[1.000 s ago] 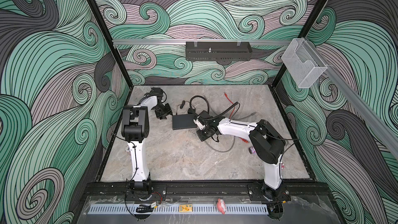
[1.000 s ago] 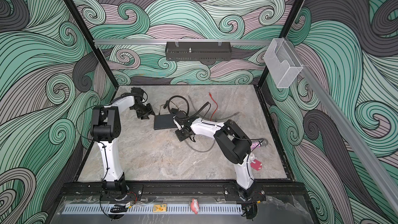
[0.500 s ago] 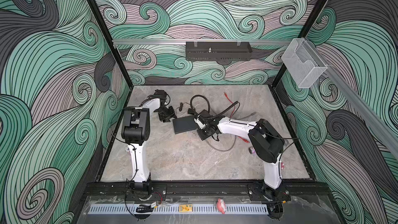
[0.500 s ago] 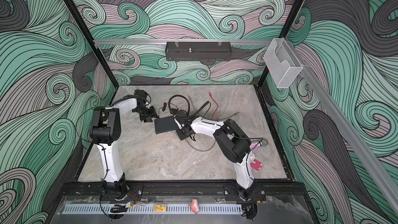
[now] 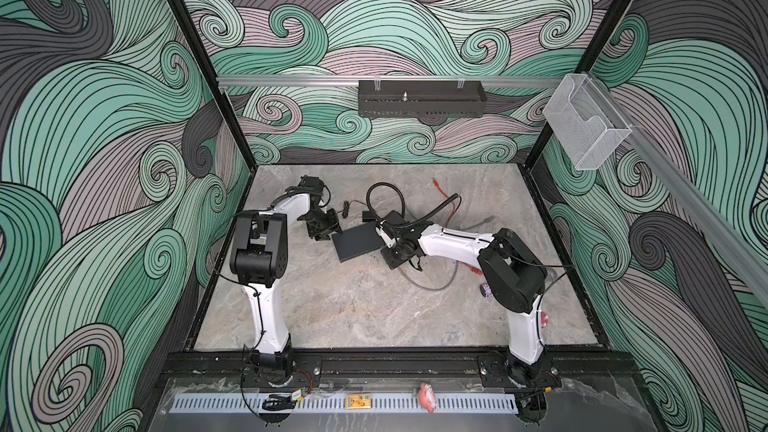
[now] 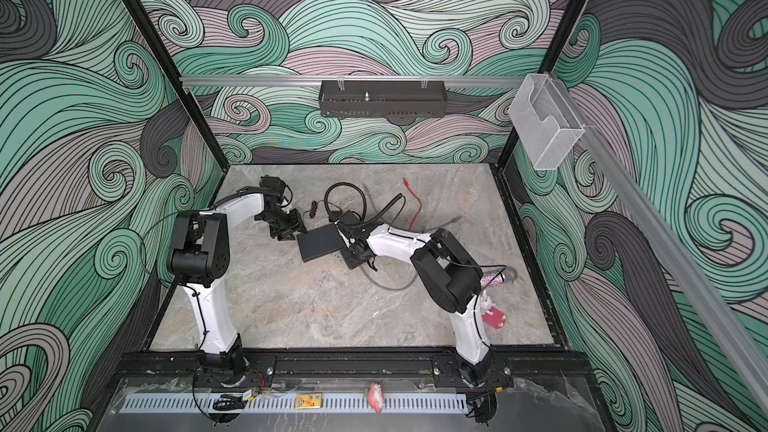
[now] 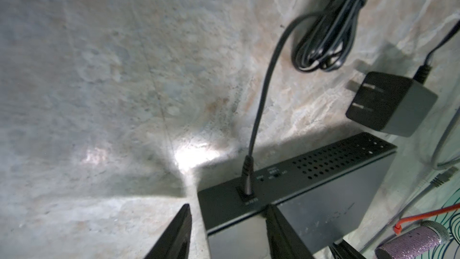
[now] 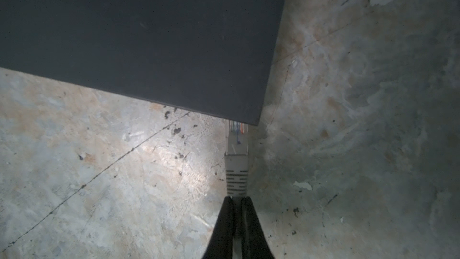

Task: Insert the plug into the switch port

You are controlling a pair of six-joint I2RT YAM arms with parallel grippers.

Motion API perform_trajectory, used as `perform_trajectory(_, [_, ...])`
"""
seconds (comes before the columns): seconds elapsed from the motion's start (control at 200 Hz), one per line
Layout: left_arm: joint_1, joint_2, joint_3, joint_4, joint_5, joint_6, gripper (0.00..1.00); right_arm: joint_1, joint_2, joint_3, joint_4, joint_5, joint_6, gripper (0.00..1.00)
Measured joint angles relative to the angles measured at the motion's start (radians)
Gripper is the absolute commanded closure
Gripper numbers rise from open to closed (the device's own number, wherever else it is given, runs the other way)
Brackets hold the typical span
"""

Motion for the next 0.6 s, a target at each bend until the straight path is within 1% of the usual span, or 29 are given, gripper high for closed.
perform_trajectory(0.175, [0.000, -0.019, 0.030, -0.033, -0.034, 0.020, 0.50, 0.000, 0.000, 0.005, -0.018, 0.002, -0.004, 0.91])
perform_trajectory(0.305, [-0.007, -0.039, 0.069, -0.042, -0.037, 0.025, 0.50, 0.000, 0.000, 0.005, -0.031, 0.003, -0.004, 0.91])
perform_trajectory(0.6, [-0.069, -0.045, 0.120, -0.040, -0.029, 0.024, 0.51, 0.001, -0.009, -0.016, -0.043, 0.003, -0.003, 0.91])
